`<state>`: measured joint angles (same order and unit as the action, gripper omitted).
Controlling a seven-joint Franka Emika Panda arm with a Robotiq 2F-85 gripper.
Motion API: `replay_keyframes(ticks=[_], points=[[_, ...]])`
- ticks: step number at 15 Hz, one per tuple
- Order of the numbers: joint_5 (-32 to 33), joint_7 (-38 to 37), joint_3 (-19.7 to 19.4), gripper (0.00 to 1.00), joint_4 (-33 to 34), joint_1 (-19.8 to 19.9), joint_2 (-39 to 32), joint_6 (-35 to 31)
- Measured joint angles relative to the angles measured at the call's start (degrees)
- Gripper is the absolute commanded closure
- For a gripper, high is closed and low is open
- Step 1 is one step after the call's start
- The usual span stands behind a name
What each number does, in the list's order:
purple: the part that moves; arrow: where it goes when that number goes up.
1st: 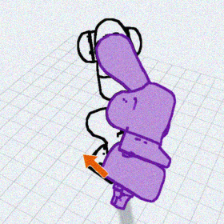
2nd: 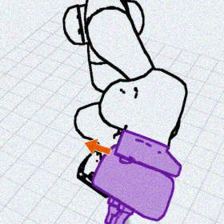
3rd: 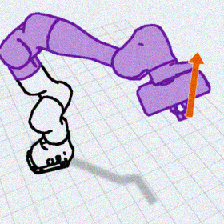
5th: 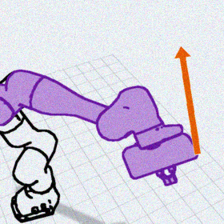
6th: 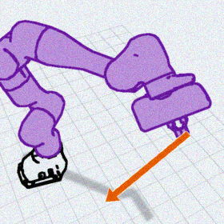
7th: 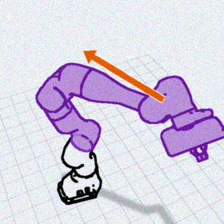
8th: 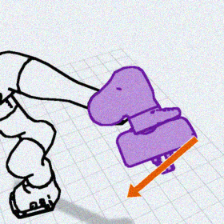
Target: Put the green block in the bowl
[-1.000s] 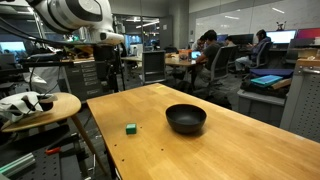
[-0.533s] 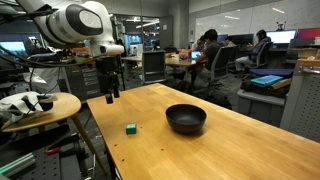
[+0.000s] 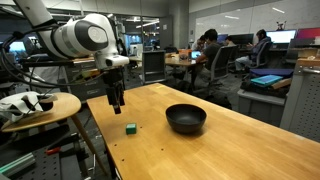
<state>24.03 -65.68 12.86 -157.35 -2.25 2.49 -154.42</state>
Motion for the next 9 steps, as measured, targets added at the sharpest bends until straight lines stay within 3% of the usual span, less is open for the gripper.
replay_keyframes(ticks=[9], points=[[12.75,-2.97,-3.86,0.0,0.61,1.55,-8.33,-9.9]])
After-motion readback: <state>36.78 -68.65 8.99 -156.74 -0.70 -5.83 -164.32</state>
